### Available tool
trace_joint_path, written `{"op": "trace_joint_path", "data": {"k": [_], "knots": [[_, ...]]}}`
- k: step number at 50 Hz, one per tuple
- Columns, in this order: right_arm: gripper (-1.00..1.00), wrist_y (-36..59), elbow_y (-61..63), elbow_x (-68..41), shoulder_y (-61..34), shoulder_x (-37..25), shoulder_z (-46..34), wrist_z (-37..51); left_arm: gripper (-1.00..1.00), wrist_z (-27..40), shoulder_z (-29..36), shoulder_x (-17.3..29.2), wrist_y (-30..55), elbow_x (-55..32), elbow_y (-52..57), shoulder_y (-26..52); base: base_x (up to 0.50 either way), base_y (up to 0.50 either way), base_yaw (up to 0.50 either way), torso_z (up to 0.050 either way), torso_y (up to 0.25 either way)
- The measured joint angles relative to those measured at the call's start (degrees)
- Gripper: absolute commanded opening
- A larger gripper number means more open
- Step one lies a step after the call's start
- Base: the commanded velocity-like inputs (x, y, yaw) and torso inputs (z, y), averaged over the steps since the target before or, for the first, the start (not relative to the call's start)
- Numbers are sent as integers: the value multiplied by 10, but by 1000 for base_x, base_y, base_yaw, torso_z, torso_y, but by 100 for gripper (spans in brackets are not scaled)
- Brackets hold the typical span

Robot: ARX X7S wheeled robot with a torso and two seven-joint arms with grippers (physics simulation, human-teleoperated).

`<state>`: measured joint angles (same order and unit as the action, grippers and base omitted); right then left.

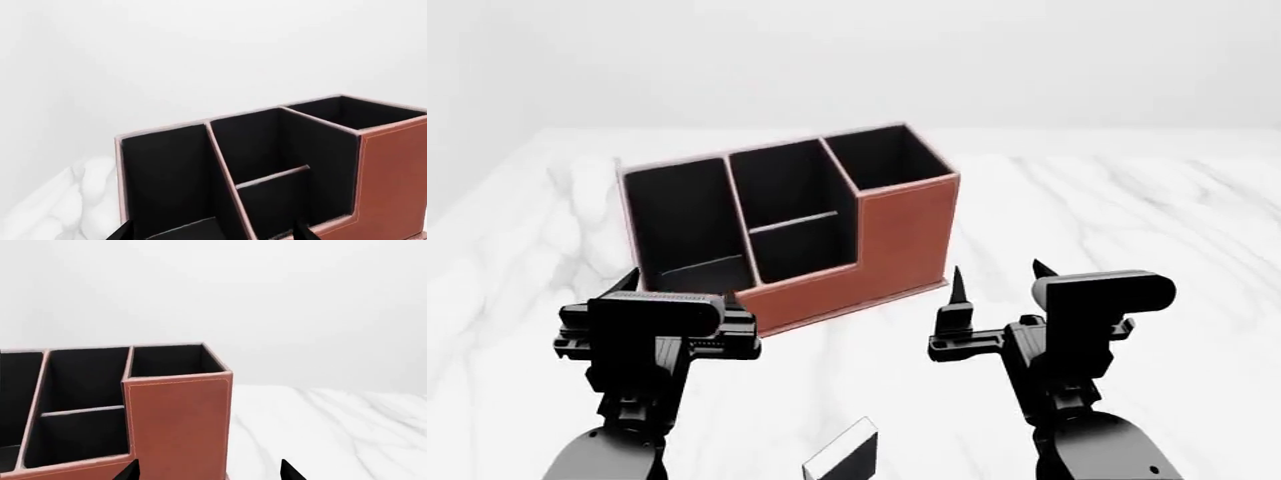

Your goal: Pick up the book and place it in the left compartment of the caddy.

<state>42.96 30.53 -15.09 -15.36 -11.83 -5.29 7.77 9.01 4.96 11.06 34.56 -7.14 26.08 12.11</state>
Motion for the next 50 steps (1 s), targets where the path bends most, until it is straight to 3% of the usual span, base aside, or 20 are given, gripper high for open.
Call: {"op": "trace_joint_path", "data": {"k": [12, 23, 30, 44, 50], "knots": [[100, -3, -2, -3, 1, -3, -2, 3, 100, 4, 2, 3, -1, -3, -1, -1, 500, 73, 0, 0, 1], [100, -7, -2, -4, 1, -5, -4, 6, 100, 7, 4, 5, -1, -7, -1, -1, 0, 0, 0, 0, 1], [100, -9, -2, -9, 3, -7, -4, 5, 100, 9, 5, 7, -1, -9, -1, -2, 494, 0, 0, 0, 0], [100, -11, -2, -10, 3, -11, -7, 10, 100, 13, 6, 10, -1, -14, 0, -1, 0, 0, 0, 0, 1], [100, -15, -1, -17, 5, -13, -7, 6, 100, 14, 7, 11, -2, -16, 0, -2, 425, 0, 0, 0, 0]]}}
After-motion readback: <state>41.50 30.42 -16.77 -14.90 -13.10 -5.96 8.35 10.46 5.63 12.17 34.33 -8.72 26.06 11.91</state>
